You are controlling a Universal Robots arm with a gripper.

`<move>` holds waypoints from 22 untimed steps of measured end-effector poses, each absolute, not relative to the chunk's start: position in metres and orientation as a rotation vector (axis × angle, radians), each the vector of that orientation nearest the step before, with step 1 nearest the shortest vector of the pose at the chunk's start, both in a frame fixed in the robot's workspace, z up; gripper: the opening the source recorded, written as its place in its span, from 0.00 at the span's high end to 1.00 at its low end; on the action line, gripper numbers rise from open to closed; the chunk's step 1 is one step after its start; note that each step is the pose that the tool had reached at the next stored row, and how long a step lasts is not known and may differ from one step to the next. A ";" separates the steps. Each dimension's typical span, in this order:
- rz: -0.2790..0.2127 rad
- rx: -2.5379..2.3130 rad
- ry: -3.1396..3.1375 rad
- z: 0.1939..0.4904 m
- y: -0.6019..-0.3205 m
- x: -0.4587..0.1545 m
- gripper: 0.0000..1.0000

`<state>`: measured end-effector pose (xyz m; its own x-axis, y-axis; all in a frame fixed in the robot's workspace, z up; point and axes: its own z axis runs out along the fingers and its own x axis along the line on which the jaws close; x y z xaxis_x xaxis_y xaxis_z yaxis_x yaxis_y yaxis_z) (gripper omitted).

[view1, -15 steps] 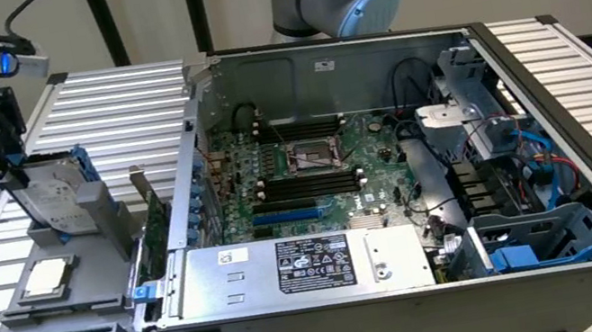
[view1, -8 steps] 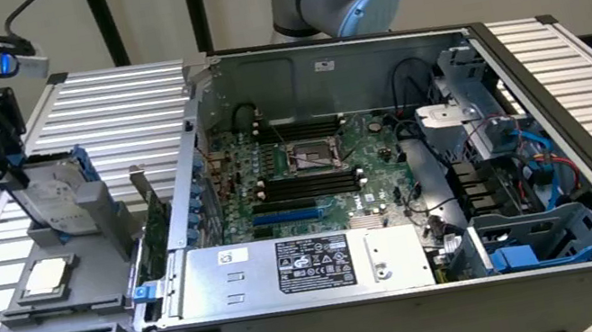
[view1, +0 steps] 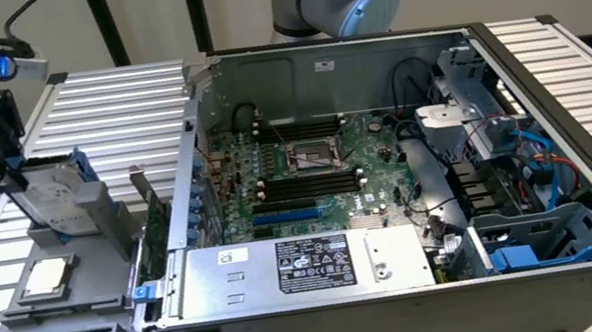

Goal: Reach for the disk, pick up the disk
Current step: 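Pick up the disk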

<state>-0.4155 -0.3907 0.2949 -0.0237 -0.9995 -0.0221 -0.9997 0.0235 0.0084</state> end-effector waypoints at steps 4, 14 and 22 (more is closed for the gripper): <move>0.034 -2.183 2.245 0.295 -0.392 -0.416 0.67; 0.033 -2.183 2.245 0.295 -0.392 -0.416 0.67; 0.033 -2.183 2.245 0.295 -0.392 -0.415 0.67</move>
